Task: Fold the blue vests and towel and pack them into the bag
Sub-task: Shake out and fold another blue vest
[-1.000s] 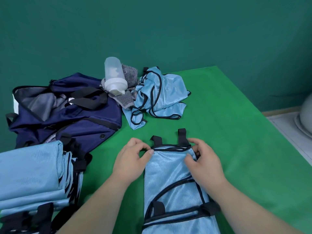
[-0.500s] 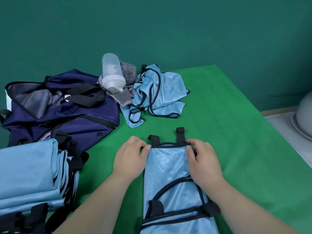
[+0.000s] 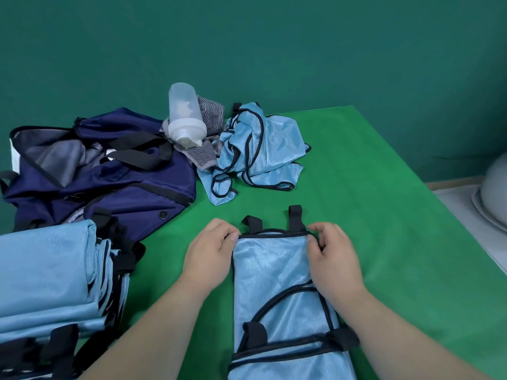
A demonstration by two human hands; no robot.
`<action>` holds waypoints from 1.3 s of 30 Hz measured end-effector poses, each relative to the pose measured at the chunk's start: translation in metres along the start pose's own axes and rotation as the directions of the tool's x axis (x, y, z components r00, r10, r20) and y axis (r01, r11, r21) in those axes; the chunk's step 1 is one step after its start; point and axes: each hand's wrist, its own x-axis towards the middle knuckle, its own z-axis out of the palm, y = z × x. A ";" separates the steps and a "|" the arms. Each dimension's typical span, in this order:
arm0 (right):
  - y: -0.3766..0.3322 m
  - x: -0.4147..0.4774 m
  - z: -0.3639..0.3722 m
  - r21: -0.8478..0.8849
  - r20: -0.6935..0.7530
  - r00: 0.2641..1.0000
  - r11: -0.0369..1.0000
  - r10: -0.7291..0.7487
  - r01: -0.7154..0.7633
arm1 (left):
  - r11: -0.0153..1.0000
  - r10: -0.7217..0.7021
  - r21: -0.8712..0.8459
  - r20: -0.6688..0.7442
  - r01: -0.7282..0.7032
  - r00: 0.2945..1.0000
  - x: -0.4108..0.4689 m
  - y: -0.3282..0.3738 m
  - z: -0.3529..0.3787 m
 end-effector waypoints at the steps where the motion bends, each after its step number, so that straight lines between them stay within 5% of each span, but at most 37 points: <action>1: 0.000 0.000 0.000 -0.004 0.002 1.000 1.000 -0.006 0.006 | 1.000 0.000 -0.013 0.000 0.000 1.000 0.000 0.000 0.000; 12: 0.003 0.000 0.003 -0.019 0.026 1.000 1.000 -0.006 0.006 | 0.994 -0.089 0.057 -0.045 0.092 0.995 -0.006 0.011 -0.002; 29: 0.002 0.000 0.004 -0.018 0.013 1.000 1.000 -0.010 0.010 | 0.979 -0.133 -0.166 -0.092 0.117 0.987 -0.002 0.006 0.003; 39: 0.003 -0.001 0.002 0.079 0.026 0.997 0.994 0.076 -0.078 | 0.998 -0.060 -0.042 -0.098 0.056 0.993 -0.005 0.011 0.002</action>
